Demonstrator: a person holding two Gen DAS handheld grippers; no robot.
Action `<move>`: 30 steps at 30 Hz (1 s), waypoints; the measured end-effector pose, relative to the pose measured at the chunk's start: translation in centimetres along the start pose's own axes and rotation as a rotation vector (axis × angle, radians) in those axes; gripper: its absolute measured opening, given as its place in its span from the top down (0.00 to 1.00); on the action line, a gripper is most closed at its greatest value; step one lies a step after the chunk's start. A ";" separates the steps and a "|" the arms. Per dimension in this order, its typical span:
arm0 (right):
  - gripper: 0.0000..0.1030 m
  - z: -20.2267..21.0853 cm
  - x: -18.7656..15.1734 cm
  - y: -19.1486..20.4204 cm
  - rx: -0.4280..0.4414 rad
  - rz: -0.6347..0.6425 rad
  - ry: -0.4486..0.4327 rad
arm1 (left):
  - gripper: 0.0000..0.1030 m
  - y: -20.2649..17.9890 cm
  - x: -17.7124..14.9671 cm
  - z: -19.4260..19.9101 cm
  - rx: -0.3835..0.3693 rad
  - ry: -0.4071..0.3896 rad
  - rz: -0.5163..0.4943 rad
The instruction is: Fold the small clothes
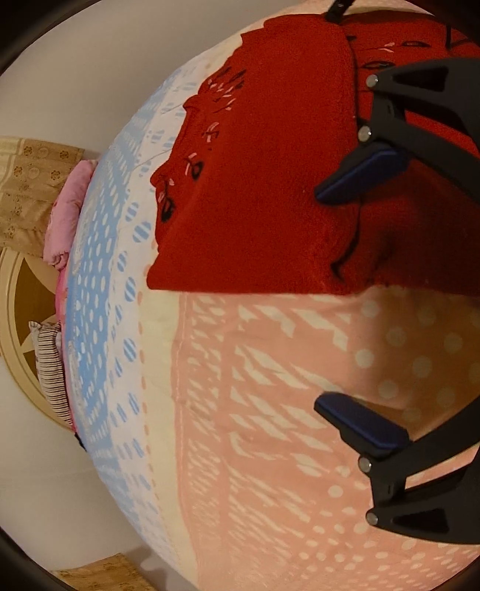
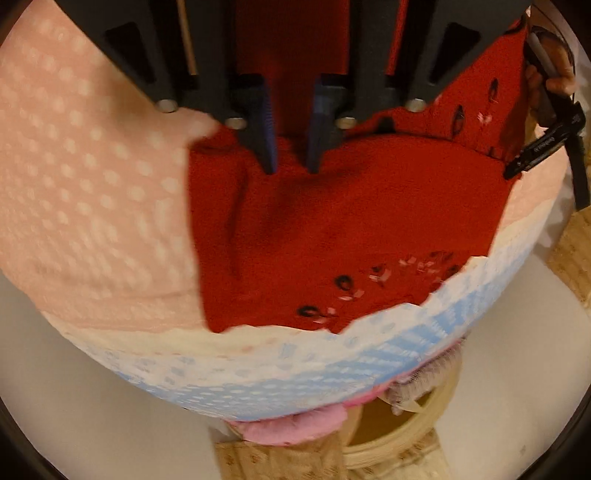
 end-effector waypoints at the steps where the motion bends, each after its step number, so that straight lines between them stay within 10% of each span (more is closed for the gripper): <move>1: 0.91 0.6 -0.3 -0.3 -0.031 0.002 0.008 | 0.00 0.0 -0.1 0.0 0.001 -0.001 0.001; 4: 0.90 2.3 -0.8 -0.3 -0.178 0.079 -0.017 | 0.00 -0.2 -0.3 0.1 0.012 -0.009 -0.004; 10: 0.88 3.2 1.6 0.1 -0.122 0.067 -0.110 | 0.00 -0.2 -0.3 0.1 0.010 -0.010 -0.002; 19: 0.66 -1.7 1.9 0.6 -0.101 0.072 0.000 | 0.00 0.0 -0.3 0.0 0.012 -0.010 -0.005; 25: 0.89 -0.8 1.9 1.1 -0.125 0.095 0.008 | 0.00 0.0 -0.3 0.0 0.010 -0.009 -0.004; 30: 0.89 1.9 2.0 0.6 -0.191 0.114 -0.038 | 0.00 -0.1 -0.3 0.1 0.012 -0.009 -0.005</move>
Point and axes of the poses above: each gripper's, at about its wrist camera, not at the fingertips, and z roughly against the way its jaws point, y to its left, x to its top, the point moved 4 cm from there along -z, roughly the way its jaws point, and after that the axes turned 4 degrees about z, right-handed, at the moved point
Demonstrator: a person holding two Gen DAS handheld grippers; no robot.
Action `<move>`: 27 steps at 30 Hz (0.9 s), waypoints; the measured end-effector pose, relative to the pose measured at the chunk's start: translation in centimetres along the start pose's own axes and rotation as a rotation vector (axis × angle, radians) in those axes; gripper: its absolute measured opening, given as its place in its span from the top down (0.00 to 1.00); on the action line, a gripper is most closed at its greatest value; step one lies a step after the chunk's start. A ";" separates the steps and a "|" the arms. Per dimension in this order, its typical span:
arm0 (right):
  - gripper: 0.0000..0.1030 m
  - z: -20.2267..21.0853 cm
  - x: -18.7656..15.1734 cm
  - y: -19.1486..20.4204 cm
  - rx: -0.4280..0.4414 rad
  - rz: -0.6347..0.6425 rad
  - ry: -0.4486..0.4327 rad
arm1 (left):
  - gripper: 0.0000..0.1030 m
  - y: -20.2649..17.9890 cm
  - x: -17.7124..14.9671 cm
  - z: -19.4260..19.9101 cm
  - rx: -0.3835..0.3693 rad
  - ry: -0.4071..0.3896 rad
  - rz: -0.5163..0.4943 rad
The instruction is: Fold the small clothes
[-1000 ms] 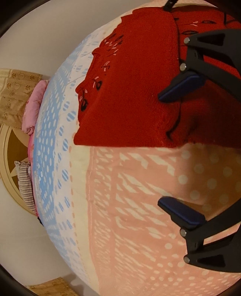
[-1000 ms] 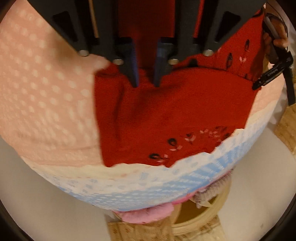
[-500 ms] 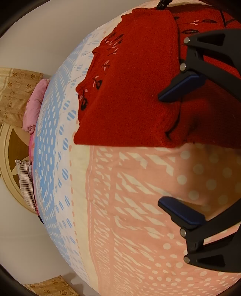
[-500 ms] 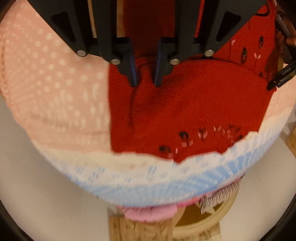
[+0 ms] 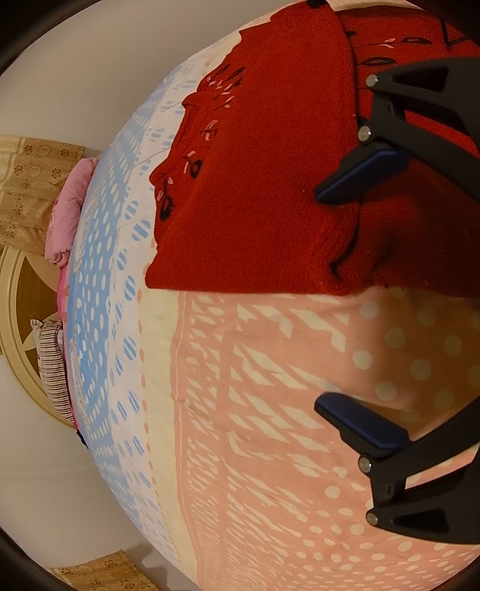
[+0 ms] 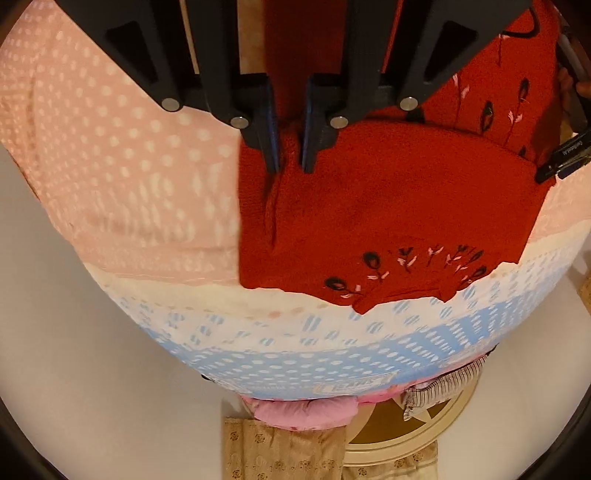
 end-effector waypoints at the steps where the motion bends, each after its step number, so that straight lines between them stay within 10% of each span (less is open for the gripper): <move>1: 0.89 -0.3 -0.2 -0.3 -0.007 -0.002 0.015 | 0.00 0.0 0.0 0.0 0.001 0.000 -0.001; 11: 0.76 -0.9 -0.8 -1.5 0.017 -0.083 0.026 | 0.00 0.1 0.1 -0.1 0.008 -0.002 -0.006; 18: 0.75 11.6 -1.7 -2.3 -0.077 -0.053 -0.252 | 0.00 -0.4 -1.1 1.6 0.053 0.001 -0.082; 21: 0.57 17.5 -3.4 -3.1 -0.099 -0.045 -0.338 | 0.00 -1.0 -2.6 3.1 0.064 -0.030 -0.148; 27: 0.48 27.7 -7.4 -5.4 -0.126 -0.042 -0.466 | 0.00 -0.5 -5.4 8.2 -0.060 -0.094 -0.216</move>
Point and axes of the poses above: each gripper's, at about its wrist camera, not at the fingertips, and z roughly against the way its jaws point, y to its left, x to its top, the point moved 4 cm from there along -z, roughly the way its jaws point, and after that the axes turned 4 degrees about z, right-handed, at the moved point
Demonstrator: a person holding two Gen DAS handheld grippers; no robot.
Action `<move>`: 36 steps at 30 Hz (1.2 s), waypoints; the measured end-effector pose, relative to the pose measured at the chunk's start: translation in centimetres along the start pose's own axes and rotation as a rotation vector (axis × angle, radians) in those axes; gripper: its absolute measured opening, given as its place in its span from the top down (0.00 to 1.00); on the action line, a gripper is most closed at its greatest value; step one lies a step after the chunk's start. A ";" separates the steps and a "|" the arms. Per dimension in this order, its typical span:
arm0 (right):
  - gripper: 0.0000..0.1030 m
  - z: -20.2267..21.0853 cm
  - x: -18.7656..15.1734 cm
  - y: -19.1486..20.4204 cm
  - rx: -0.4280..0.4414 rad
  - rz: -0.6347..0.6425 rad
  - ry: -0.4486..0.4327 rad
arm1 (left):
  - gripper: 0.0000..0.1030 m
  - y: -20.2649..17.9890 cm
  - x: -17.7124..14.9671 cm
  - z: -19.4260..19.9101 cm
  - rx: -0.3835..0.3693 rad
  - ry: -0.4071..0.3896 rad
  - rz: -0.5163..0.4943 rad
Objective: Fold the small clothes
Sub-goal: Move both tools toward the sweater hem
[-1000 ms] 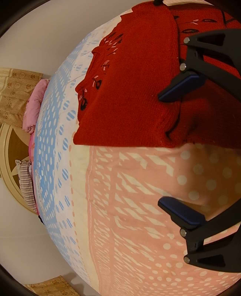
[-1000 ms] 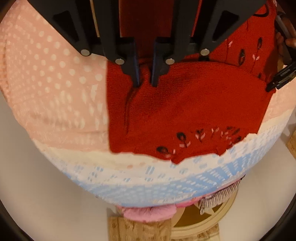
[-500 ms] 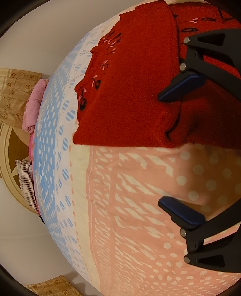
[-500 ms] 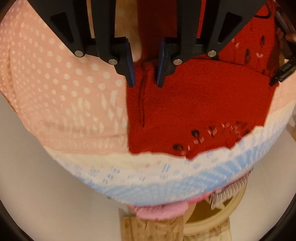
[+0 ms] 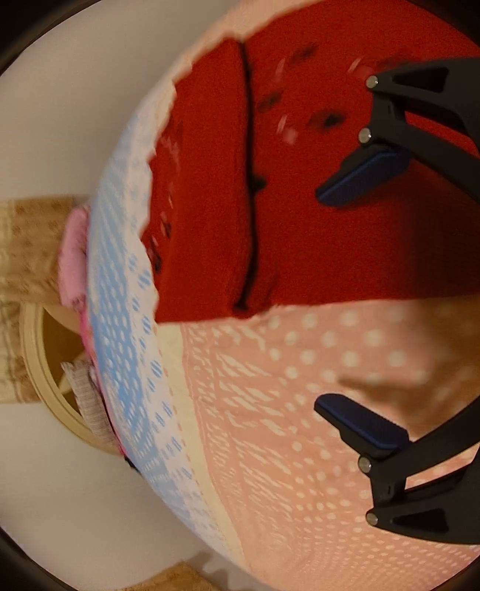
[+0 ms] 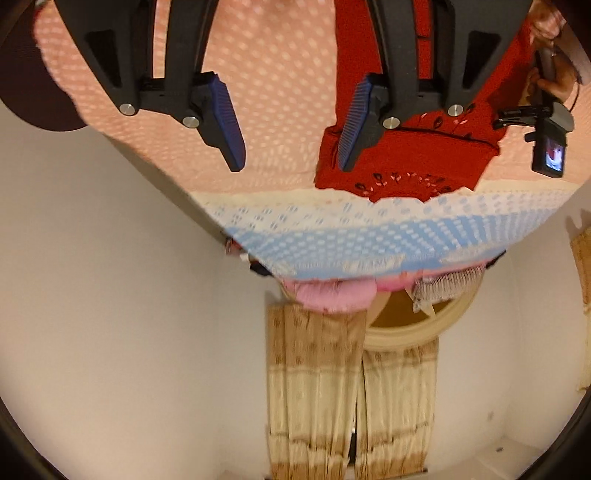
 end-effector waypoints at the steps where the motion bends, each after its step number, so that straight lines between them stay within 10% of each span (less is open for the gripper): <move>1: 0.48 1.4 0.0 -0.4 0.011 0.001 -0.011 | 0.00 0.3 -0.3 1.4 -0.054 -0.019 0.002; 6: 0.47 6.5 -1.7 -0.6 0.144 0.047 0.007 | 0.00 1.5 -2.4 7.4 -0.214 -0.094 -0.029; 12: 0.46 5.2 -7.3 2.0 0.289 0.095 0.138 | 0.00 1.4 -7.2 10.9 -0.406 0.006 -0.060; 23: 0.46 -1.7 -19.4 3.9 0.367 -0.088 0.482 | 0.05 -1.0 -12.6 8.6 -0.465 0.155 0.003; 36: 0.46 -3.2 -22.5 5.5 0.382 -0.090 0.578 | 0.12 -0.4 -12.8 8.8 -0.617 0.227 0.082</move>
Point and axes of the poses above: each gripper's, at about its wrist camera, not at the fingertips, and z roughly against the way its jaws point, y to its left, x to its top, the point moved 4 cm from there along -z, roughly the way its jaws point, and after that the axes turned 4 degrees about z, right-handed, at the moved point
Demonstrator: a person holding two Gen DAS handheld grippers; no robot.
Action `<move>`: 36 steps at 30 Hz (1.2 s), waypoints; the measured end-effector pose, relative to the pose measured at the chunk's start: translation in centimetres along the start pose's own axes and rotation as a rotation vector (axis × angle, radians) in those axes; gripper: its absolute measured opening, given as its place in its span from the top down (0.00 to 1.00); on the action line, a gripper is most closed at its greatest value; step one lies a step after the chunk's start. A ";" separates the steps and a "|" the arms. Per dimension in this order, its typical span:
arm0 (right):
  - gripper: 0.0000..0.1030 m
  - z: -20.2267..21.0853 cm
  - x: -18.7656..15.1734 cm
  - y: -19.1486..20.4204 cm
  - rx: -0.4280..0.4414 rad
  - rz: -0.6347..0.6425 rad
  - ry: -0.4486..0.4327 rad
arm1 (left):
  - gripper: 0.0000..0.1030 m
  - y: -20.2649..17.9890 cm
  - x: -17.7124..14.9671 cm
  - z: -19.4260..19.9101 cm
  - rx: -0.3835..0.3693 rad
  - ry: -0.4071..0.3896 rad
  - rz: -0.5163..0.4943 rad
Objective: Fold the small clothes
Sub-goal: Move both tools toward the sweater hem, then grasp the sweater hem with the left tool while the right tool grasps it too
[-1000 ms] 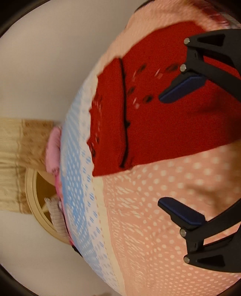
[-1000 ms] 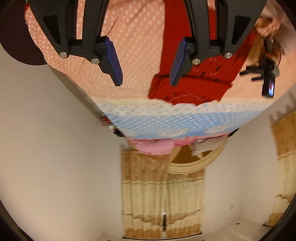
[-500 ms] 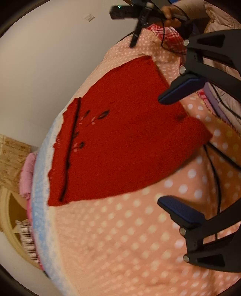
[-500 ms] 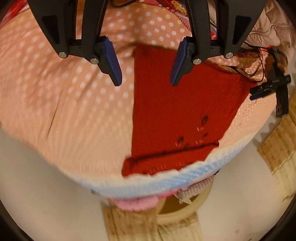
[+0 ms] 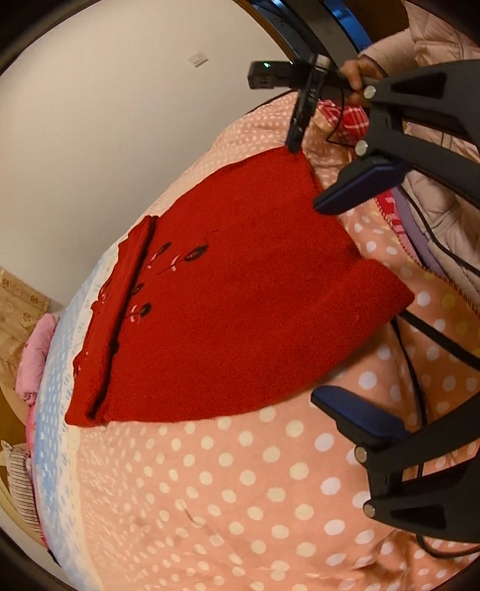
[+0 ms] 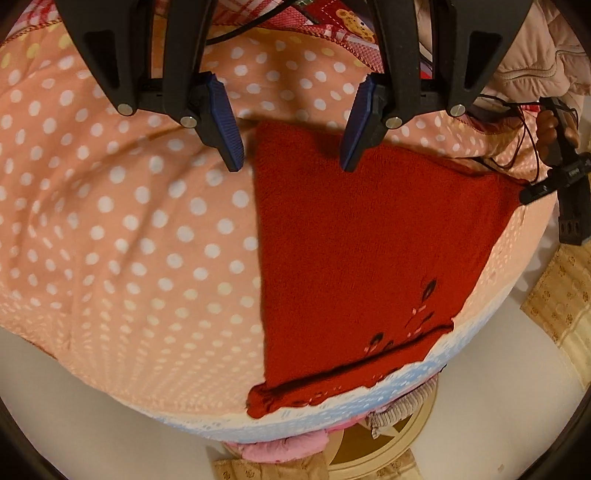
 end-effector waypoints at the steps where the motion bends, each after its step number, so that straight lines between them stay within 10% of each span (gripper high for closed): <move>1: 0.46 -0.3 -0.1 0.1 0.006 -0.001 0.005 | 0.17 0.0 0.0 0.0 -0.003 0.006 0.008; 5: 0.48 -2.0 0.1 0.8 0.009 0.002 0.051 | 0.56 0.4 -0.2 -0.3 -0.041 0.057 0.065; 9: 0.72 -2.0 0.1 0.6 0.038 -0.025 0.071 | 0.88 0.8 -0.4 -0.7 -0.046 0.080 0.090; 12: 0.89 -0.9 0.5 0.4 0.042 -0.027 0.076 | 0.89 0.0 0.0 -0.1 -0.039 0.054 0.045; 23: 0.92 2.4 8.3 1.7 0.226 -0.107 -0.110 | 0.91 -0.6 6.9 1.8 -0.102 -0.036 0.053; 36: 0.92 -4.2 19.2 -3.5 0.122 -0.275 -0.190 | 0.89 4.0 16.3 -4.0 0.055 0.020 0.115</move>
Point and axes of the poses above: each gripper's, at about its wrist camera, not at the fingertips, and z roughly against the way its jaws point, y to its left, x to its top, the point moved 4 cm from there along -z, roughly the way its jaws point, and after that the axes turned 4 degrees about z, right-handed, at the moved point
